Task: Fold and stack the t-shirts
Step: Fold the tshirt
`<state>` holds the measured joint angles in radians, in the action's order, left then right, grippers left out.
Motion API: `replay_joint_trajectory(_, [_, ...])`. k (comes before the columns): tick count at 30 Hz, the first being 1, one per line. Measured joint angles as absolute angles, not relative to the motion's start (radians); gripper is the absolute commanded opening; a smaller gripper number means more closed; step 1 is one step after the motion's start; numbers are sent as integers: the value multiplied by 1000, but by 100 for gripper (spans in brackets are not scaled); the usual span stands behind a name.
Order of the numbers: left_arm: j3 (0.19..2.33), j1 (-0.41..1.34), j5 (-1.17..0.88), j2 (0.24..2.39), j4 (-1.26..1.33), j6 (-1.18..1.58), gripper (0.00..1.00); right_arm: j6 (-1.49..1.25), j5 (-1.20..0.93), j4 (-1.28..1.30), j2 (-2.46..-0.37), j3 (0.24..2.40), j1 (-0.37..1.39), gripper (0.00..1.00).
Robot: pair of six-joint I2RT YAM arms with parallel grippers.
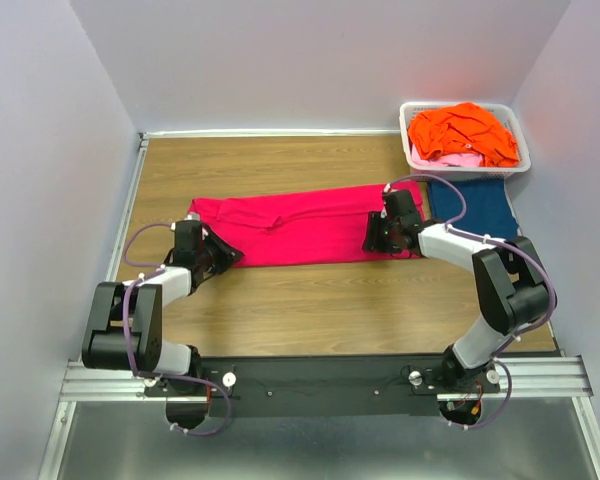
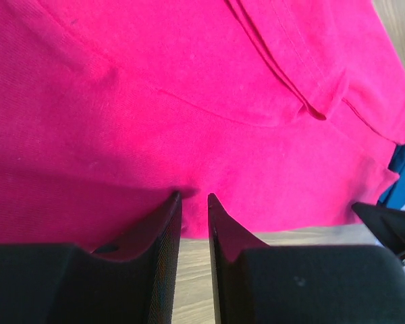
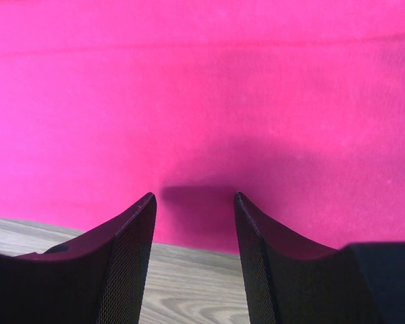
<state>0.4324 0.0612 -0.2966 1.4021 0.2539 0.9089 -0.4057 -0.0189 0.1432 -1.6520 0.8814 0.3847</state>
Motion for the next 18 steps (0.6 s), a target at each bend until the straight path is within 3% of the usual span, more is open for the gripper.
replay_joint_trajectory(11, [573,61,-84,1203,22,887,31,-399,-19,162,-1659,884,385,57])
replay_joint_trajectory(18, [662,60,-15,1403,-12,816,29,-384,-27,210,-1679,919,385,57])
